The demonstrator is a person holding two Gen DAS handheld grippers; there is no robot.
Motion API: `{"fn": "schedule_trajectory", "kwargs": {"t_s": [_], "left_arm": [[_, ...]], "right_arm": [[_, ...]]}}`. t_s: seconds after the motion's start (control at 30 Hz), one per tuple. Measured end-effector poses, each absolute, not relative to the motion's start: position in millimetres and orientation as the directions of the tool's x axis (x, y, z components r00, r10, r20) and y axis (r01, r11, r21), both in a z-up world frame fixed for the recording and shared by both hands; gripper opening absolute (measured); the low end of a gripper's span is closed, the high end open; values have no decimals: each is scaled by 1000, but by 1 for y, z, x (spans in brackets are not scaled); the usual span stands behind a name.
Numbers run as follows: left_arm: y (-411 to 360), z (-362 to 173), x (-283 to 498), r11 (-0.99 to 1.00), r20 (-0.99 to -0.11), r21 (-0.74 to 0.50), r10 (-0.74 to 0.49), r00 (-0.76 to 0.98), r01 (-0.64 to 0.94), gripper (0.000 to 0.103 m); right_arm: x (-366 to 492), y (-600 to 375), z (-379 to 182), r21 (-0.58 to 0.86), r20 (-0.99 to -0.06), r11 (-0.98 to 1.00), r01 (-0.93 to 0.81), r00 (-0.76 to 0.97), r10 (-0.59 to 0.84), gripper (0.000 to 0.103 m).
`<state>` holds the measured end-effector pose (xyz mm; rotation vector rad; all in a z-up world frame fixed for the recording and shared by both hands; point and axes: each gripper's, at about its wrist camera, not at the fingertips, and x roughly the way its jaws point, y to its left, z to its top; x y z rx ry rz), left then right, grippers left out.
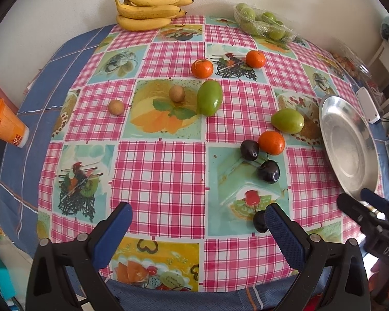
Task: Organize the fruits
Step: 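Reach to the dark plums and grasp one with each gripper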
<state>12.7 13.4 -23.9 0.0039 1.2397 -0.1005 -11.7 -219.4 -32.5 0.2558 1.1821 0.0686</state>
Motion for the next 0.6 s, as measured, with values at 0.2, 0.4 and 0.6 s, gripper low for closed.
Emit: {"fn": "schedule_trajectory", "kwargs": {"t_s": [0.2, 0.4, 0.6], "left_arm": [[22, -18, 20, 997, -933, -42, -62, 355, 63, 103], [28, -25, 26, 997, -928, -37, -57, 369, 61, 103], [38, -39, 33, 998, -944, -34, -46, 327, 44, 103]], "right_arm": [[0, -198, -35, 280, -903, 960, 12, 344, 259, 95], [7, -176, -44, 311, -905, 949, -50, 290, 312, 95], [9, -153, -55, 309, -916, 943, -126, 229, 330, 95]]}}
